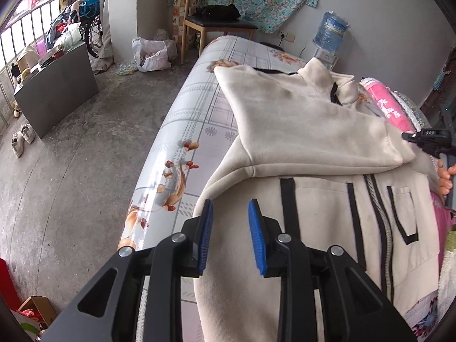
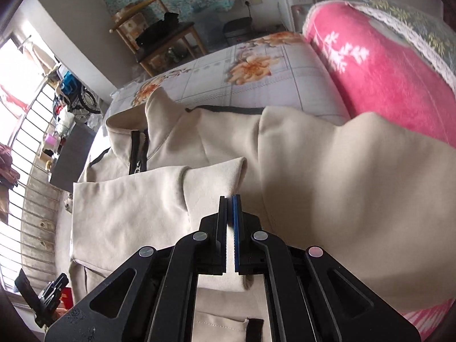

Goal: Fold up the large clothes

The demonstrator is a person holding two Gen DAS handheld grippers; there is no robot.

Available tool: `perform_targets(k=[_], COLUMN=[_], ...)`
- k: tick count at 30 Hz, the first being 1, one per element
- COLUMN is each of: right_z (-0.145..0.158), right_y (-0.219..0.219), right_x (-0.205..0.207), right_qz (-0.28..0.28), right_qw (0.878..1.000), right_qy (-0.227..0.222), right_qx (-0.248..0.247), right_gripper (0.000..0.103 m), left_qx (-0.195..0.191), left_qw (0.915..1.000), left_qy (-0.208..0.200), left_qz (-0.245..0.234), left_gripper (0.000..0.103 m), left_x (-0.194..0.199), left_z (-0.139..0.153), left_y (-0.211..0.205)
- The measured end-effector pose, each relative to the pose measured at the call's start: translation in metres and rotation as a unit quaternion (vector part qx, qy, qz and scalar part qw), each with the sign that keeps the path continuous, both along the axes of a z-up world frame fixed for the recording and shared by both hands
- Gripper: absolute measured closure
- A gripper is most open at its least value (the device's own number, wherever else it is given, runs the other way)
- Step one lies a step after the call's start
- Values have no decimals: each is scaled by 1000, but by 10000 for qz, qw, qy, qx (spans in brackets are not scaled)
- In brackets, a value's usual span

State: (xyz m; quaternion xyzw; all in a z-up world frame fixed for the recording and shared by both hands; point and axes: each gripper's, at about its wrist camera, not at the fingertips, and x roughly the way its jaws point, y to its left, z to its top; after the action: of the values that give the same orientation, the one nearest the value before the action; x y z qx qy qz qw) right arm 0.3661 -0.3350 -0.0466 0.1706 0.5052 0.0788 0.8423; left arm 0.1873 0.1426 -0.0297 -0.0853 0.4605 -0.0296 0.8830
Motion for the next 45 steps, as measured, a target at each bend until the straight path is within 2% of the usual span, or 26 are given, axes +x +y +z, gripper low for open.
perform_targets(k=[3, 5, 7, 10, 12, 14, 16, 19, 21, 25, 27, 29, 34, 36, 38, 43, 45], right_z=[-14, -23, -24, -7, 5, 8, -1, -26, -36, -24, -15, -9, -11, -13, -16, -39, -48], right_y=[-6, -6, -9, -7, 6, 28, 54, 75, 73, 64, 62, 62, 62, 67, 71, 77, 79], right_x=[7, 11, 10, -5, -17, -23, -26, -27, -29, -42, -55, -69, -106, -121, -135, -150, -151], right_qz=[7, -16, -102, -204, 69, 515, 1031, 1366, 1317, 1124, 1086, 1053, 884, 837, 787, 710, 725], right_qw=[9997, 9996, 9995, 9987, 9971, 9939, 9886, 9798, 9778, 9803, 9824, 9841, 9881, 9867, 9838, 9782, 9753], right_qy=[190, 289, 226, -221, -636, -826, -782, -465, -360, -294, -308, -345, -117, -115, -152, 6, 82], right_qx=[157, -3, -179, -408, -412, -520, -766, -1385, -1590, -1599, -1489, -1388, -1251, -1388, -1604, -1950, -2086], right_gripper=[100, 95, 95, 84, 80, 74, 72, 72, 68, 59, 54, 44, 37, 31, 21, 14, 12], left_qx=[-55, -80, 2, -19, 4, -65, 8, 230, 301, 473, 467, 436, 481, 531, 616, 1088, 1163], left_qw=[9998, 9997, 9997, 9998, 9998, 9995, 9996, 9985, 9980, 9976, 9980, 9983, 9975, 9968, 9955, 9905, 9906], left_qy=[-168, -228, -225, -204, -197, -116, 47, 464, 548, 462, 365, 264, 284, 331, 356, 509, 430], left_qz=[68, 60, 60, -24, -101, -270, -293, -175, -135, -185, -228, -289, -434, -505, -618, -667, -574], left_gripper=[78, 78, 78, 78, 78, 78, 78, 78, 78, 77, 68, 59, 44, 39, 34, 29, 22], left_x=[2, 7, 15, 27, 40, 58, 77, 99, 102, 96, 91, 89, 97, 104, 110, 118, 115], left_z=[20, 27, 28, 24, 21, 15, 5, -21, -32, -24, -16, -9, -8, -11, -17, -38, -39], left_y=[3, 0, -7, -20, -31, -44, -54, -63, -63, -68, -72, -78, -102, -115, -128, -146, -145])
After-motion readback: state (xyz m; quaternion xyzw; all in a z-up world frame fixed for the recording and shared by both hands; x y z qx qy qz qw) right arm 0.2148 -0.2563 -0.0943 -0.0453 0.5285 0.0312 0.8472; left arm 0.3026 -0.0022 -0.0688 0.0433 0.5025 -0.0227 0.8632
